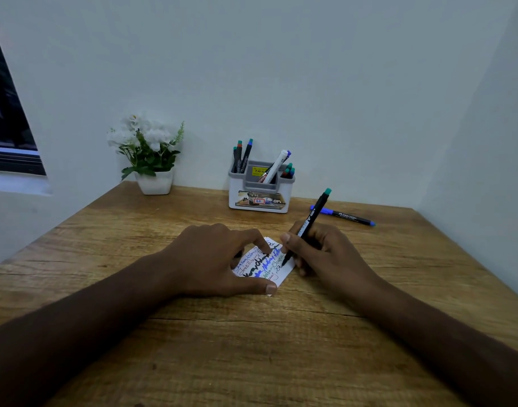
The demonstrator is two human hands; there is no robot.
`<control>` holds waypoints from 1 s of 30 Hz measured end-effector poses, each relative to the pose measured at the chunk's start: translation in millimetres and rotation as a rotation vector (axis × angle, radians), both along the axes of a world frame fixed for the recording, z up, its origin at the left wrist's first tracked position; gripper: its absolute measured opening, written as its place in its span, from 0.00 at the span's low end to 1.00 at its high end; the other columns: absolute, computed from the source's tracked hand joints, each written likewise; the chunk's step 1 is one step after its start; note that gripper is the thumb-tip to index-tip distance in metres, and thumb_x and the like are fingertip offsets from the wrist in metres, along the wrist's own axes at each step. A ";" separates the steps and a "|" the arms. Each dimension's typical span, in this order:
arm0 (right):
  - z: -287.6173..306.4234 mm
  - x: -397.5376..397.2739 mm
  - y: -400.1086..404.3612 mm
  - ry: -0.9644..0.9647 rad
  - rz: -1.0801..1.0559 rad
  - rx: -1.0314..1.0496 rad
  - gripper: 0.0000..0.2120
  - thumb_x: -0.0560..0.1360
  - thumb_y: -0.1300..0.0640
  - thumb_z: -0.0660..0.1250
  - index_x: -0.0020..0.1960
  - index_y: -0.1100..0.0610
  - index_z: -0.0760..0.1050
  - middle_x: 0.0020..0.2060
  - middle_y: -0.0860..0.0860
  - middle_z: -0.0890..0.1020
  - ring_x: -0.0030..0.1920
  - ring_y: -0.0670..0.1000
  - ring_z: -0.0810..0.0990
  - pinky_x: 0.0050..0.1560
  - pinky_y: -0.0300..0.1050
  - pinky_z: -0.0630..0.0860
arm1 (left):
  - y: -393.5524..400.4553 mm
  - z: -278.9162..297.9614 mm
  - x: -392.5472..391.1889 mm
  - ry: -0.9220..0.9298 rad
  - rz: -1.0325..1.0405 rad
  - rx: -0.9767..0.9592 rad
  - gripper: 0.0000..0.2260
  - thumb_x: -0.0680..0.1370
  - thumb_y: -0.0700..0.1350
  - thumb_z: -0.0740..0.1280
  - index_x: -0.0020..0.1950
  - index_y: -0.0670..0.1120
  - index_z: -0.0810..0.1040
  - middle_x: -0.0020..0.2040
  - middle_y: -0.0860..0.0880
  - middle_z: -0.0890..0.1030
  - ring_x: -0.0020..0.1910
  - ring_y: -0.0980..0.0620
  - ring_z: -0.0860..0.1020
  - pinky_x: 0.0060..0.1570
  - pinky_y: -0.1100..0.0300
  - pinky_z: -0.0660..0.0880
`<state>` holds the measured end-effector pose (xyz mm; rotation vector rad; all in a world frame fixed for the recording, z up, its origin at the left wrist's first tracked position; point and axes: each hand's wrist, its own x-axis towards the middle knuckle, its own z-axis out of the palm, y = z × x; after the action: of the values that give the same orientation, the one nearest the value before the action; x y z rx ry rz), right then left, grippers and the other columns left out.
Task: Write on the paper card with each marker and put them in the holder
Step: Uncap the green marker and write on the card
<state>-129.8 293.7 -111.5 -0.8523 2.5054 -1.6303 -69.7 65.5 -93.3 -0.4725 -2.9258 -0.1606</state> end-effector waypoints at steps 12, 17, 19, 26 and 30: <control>-0.8 -2.6 0.0 -0.042 0.003 -0.027 0.14 0.82 0.42 0.69 0.47 0.51 0.83 0.31 0.49 0.84 0.30 0.45 0.81 0.35 0.36 0.78 | 1.2 2.0 1.3 -0.028 0.007 -0.014 0.35 0.67 0.84 0.56 0.70 0.70 0.68 0.37 0.62 0.75 0.37 0.62 0.75 0.32 0.62 0.63; -0.7 -2.9 0.4 -0.025 0.002 -0.016 0.14 0.81 0.41 0.68 0.48 0.52 0.83 0.31 0.49 0.84 0.30 0.45 0.81 0.35 0.36 0.78 | 0.6 2.6 1.5 -0.024 -0.001 -0.011 0.35 0.67 0.84 0.56 0.70 0.70 0.68 0.36 0.63 0.74 0.36 0.62 0.74 0.32 0.62 0.63; -0.4 -2.5 0.3 -0.034 0.018 -0.021 0.14 0.81 0.41 0.68 0.48 0.52 0.83 0.31 0.49 0.84 0.30 0.45 0.80 0.35 0.36 0.77 | 0.2 2.0 1.5 -0.019 -0.002 -0.008 0.36 0.66 0.84 0.56 0.70 0.70 0.68 0.36 0.63 0.74 0.36 0.63 0.74 0.32 0.62 0.63; -3.4 -6.0 1.2 -0.056 -0.016 -0.044 0.14 0.82 0.42 0.69 0.49 0.53 0.83 0.31 0.51 0.84 0.29 0.46 0.80 0.33 0.36 0.77 | -1.3 -0.4 0.6 -0.004 -0.006 0.007 0.37 0.65 0.86 0.54 0.69 0.71 0.67 0.37 0.63 0.75 0.36 0.64 0.74 0.32 0.62 0.63; -3.7 -6.4 0.1 -0.035 -0.018 -0.022 0.13 0.82 0.42 0.68 0.49 0.51 0.82 0.31 0.50 0.85 0.29 0.46 0.80 0.33 0.35 0.77 | -0.5 0.9 1.0 -0.006 -0.006 0.006 0.36 0.66 0.85 0.55 0.69 0.70 0.67 0.36 0.64 0.74 0.36 0.63 0.74 0.32 0.62 0.63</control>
<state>-136.2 293.8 -115.2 -0.7983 2.4840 -1.6664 -68.6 65.0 -92.4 -0.4805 -2.9298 -0.1713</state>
